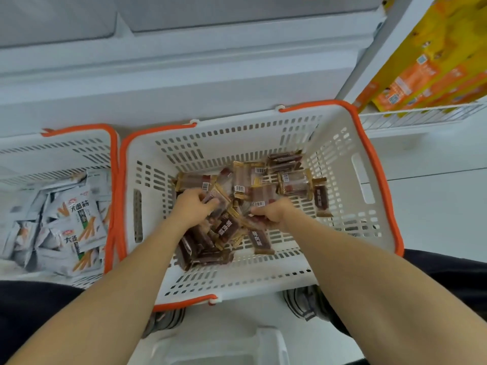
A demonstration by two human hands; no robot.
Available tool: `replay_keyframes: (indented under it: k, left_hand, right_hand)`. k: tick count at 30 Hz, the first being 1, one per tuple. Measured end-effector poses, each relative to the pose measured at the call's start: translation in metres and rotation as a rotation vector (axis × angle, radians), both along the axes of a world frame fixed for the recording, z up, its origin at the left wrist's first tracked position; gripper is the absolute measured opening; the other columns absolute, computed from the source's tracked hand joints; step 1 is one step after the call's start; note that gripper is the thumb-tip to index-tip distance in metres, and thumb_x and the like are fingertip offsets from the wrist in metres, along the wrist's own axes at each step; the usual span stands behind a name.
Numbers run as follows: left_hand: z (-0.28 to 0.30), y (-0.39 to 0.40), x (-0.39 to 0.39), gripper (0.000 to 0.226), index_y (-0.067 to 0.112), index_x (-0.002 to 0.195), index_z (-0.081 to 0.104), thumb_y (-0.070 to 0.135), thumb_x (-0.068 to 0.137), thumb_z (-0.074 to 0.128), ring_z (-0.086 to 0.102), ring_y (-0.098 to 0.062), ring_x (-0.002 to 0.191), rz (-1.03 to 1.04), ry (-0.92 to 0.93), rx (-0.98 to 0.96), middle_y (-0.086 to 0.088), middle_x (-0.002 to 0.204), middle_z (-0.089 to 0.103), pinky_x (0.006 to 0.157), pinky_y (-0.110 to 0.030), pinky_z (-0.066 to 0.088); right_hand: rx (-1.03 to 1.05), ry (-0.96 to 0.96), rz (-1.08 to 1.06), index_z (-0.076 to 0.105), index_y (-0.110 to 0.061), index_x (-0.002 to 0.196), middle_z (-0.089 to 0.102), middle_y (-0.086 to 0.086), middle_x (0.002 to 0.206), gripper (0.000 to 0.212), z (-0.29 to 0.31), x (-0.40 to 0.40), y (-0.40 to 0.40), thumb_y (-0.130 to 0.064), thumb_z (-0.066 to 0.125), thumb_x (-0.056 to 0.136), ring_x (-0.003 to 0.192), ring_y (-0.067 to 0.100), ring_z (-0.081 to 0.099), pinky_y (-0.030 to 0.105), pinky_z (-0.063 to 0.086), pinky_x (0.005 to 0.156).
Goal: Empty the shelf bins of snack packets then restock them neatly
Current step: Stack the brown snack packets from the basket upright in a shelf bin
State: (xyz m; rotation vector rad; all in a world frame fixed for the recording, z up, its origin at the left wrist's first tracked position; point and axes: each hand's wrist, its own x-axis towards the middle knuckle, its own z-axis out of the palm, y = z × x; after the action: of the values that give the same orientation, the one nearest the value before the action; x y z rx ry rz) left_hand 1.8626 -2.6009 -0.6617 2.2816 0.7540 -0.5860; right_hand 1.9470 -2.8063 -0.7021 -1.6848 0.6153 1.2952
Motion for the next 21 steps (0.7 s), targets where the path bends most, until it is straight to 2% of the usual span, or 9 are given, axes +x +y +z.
replay_keyframes:
  k: [2, 4, 5, 8, 11, 13, 16, 18, 21]
  left_hand:
    - [0.000, 0.002, -0.002, 0.022, 0.013, 0.099, 0.067, 0.035, 0.094, 0.067, 0.060, -0.016, 0.082, 0.077, -0.020, -0.113, 0.000, 0.089, 0.067, 0.069, -0.031, 0.043]
    - [-0.003, 0.000, -0.008, 0.023, 0.018, 0.111, 0.065, 0.032, 0.093, 0.069, 0.064, -0.021, 0.098, 0.206, 0.002, -0.292, -0.001, 0.107, 0.070, 0.085, -0.036, 0.051]
    - [-0.002, -0.004, -0.012, 0.027, 0.018, 0.115, 0.063, 0.032, 0.093, 0.069, 0.065, -0.023, 0.101, 0.291, 0.038, -0.396, -0.004, 0.114, 0.070, 0.089, -0.040, 0.053]
    - [0.008, -0.024, -0.023, 0.029, 0.016, 0.122, 0.063, 0.033, 0.099, 0.063, 0.069, -0.027, 0.103, 0.440, 0.135, -0.725, -0.011, 0.120, 0.070, 0.079, -0.041, 0.059]
    - [0.016, -0.046, -0.034, 0.033, 0.009, 0.125, 0.062, 0.026, 0.098, 0.063, 0.066, -0.038, 0.113, 0.454, 0.154, -0.929, -0.018, 0.121, 0.070, 0.094, -0.051, 0.056]
    - [0.013, -0.054, -0.038, 0.037, 0.003, 0.128, 0.057, 0.011, 0.093, 0.067, 0.063, -0.042, 0.116, 0.491, 0.138, -0.965, -0.024, 0.124, 0.067, 0.100, -0.057, 0.051]
    - [0.011, -0.058, -0.041, 0.044, 0.001, 0.128, 0.056, 0.001, 0.087, 0.070, 0.064, -0.044, 0.112, 0.564, 0.091, -0.960, -0.027, 0.124, 0.065, 0.099, -0.059, 0.050]
    - [0.012, -0.059, -0.044, 0.040, 0.003, 0.126, 0.059, -0.002, 0.087, 0.069, 0.066, -0.042, 0.105, 0.607, 0.080, -0.942, -0.026, 0.121, 0.067, 0.098, -0.060, 0.050]
    - [0.010, -0.054, -0.047, 0.037, 0.002, 0.127, 0.058, -0.006, 0.091, 0.063, 0.066, -0.041, 0.105, 0.717, 0.061, -0.921, -0.025, 0.121, 0.068, 0.091, -0.056, 0.054]
  right_hand:
    - [0.122, 0.095, 0.062, 0.060, -0.005, 0.089, 0.071, 0.011, 0.082, 0.010, 0.020, 0.000, -0.003, -0.003, 0.069, 0.092, 0.070, 0.018, 0.069, 0.026, 0.059, 0.059]
    - [0.188, 0.164, 0.111, 0.062, -0.005, 0.089, 0.070, 0.008, 0.079, 0.008, 0.028, 0.001, -0.010, -0.005, 0.063, 0.097, 0.065, 0.014, 0.067, 0.021, 0.057, 0.055]
    - [0.191, 0.166, 0.132, 0.065, -0.004, 0.092, 0.071, 0.008, 0.081, 0.006, 0.031, 0.002, -0.014, -0.008, 0.064, 0.096, 0.065, 0.013, 0.068, 0.021, 0.058, 0.057]
    - [0.213, 0.122, 0.184, 0.069, -0.004, 0.101, 0.074, 0.010, 0.091, 0.015, 0.040, 0.000, -0.025, -0.012, 0.075, 0.089, 0.081, 0.018, 0.069, 0.026, 0.060, 0.067]
    - [0.310, 0.107, 0.199, 0.067, -0.009, 0.105, 0.072, 0.009, 0.096, 0.017, 0.051, -0.009, -0.030, -0.011, 0.074, 0.090, 0.088, 0.020, 0.068, 0.031, 0.060, 0.076]
    - [0.366, 0.086, 0.197, 0.066, -0.011, 0.110, 0.071, 0.009, 0.100, 0.018, 0.058, -0.013, -0.029, -0.011, 0.072, 0.092, 0.093, 0.023, 0.068, 0.037, 0.059, 0.084]
    - [0.377, 0.064, 0.168, 0.066, -0.011, 0.118, 0.074, 0.008, 0.099, 0.027, 0.062, -0.009, -0.028, -0.006, 0.071, 0.092, 0.095, 0.025, 0.072, 0.041, 0.060, 0.081]
    - [0.306, 0.026, 0.157, 0.065, -0.009, 0.117, 0.074, 0.011, 0.096, 0.029, 0.064, -0.003, -0.025, 0.002, 0.069, 0.090, 0.094, 0.029, 0.073, 0.045, 0.061, 0.080]
    - [0.185, -0.053, 0.058, 0.063, -0.003, 0.110, 0.070, 0.015, 0.091, 0.022, 0.062, 0.006, -0.021, 0.004, 0.066, 0.090, 0.088, 0.032, 0.072, 0.050, 0.062, 0.078]
